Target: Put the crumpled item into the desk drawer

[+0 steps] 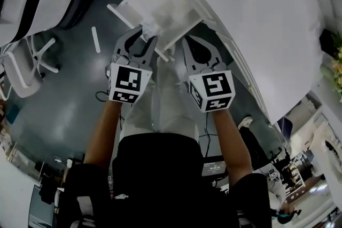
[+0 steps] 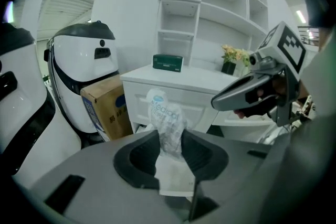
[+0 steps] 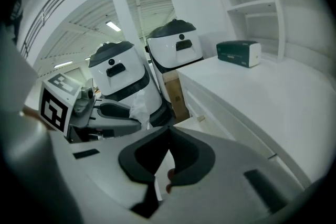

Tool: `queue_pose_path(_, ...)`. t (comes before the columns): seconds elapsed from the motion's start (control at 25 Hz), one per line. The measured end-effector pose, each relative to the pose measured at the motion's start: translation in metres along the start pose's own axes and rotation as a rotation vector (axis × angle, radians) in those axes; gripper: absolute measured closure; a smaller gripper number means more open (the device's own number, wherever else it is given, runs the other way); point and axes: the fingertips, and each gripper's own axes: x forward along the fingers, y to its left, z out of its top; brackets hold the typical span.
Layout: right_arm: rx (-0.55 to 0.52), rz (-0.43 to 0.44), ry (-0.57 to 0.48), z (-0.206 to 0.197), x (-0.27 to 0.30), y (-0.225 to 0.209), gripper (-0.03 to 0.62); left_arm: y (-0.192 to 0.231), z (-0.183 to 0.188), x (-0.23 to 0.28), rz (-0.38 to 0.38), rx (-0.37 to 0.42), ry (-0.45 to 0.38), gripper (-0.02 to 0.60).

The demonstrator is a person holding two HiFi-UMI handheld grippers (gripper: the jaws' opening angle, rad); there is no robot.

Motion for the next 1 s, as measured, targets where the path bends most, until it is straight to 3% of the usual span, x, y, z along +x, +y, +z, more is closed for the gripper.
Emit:
queue_pose_path(0.56, 0.064, 0.021, 0.114, -0.084, 0.064, -0.021, 0.599, 0.005, -0.076, 0.076, -0.068, 0.044, 0.146, 0.468)
queue_pose_path(1.0, 0.071, 0.033, 0.155, -0.115, 0.101, -0.035, 0.599, 0.013, -0.110, 0.117, -0.086, 0.065, 0.214, 0.468)
